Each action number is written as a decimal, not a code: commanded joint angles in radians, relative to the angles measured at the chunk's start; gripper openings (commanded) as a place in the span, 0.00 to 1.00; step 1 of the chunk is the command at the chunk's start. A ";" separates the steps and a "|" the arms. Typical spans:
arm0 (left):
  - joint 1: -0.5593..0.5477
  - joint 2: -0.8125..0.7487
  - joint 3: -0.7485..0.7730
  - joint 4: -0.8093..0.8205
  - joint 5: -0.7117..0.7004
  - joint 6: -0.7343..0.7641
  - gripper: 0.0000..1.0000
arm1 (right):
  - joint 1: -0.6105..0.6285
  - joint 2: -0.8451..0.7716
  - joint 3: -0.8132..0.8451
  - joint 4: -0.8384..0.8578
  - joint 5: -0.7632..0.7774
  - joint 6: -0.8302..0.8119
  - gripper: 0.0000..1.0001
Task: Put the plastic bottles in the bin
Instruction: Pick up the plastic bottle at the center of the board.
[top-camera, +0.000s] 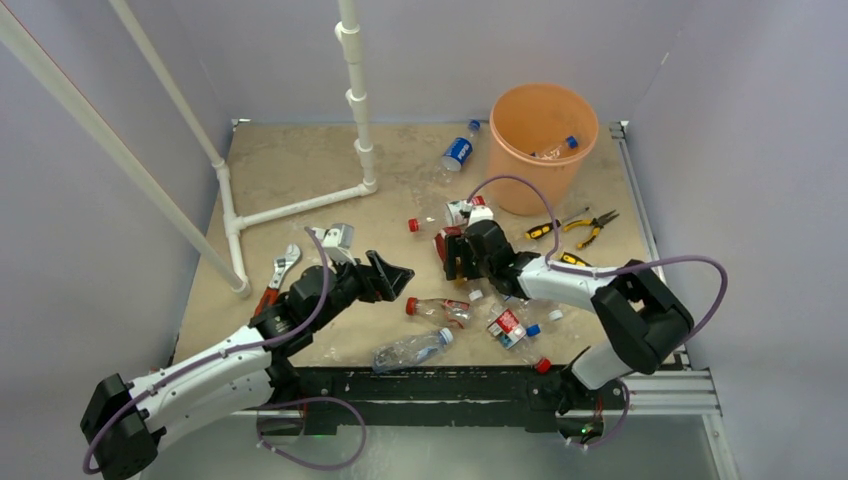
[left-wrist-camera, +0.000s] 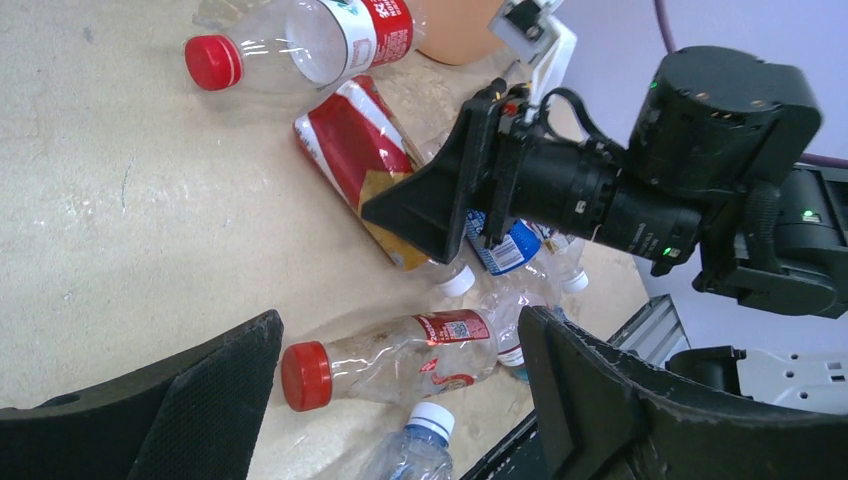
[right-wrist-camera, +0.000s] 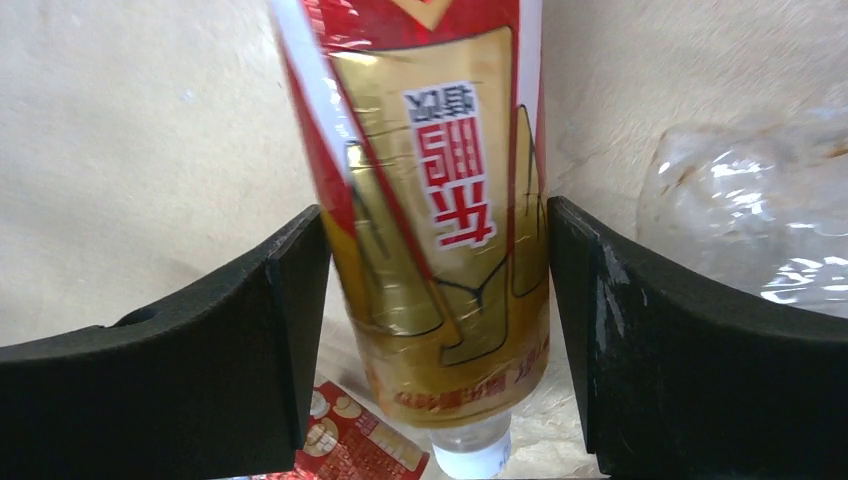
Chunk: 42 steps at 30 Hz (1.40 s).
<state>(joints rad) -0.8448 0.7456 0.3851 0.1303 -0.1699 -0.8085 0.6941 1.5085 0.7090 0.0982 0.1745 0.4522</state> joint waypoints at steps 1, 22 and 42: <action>-0.001 -0.015 0.028 0.018 0.009 0.011 0.87 | 0.016 0.029 -0.002 -0.044 0.031 0.000 0.79; 0.000 -0.111 0.206 -0.060 -0.252 0.069 0.93 | 0.354 -0.533 -0.053 0.020 0.005 -0.166 0.49; -0.001 -0.209 0.526 -0.292 0.158 0.533 0.94 | 0.552 -0.661 -0.051 0.057 -0.199 -0.228 0.47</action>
<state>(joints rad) -0.8448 0.6006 0.9115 -0.1497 -0.1051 -0.3595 1.2449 0.9024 0.6586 0.0986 0.0265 0.2199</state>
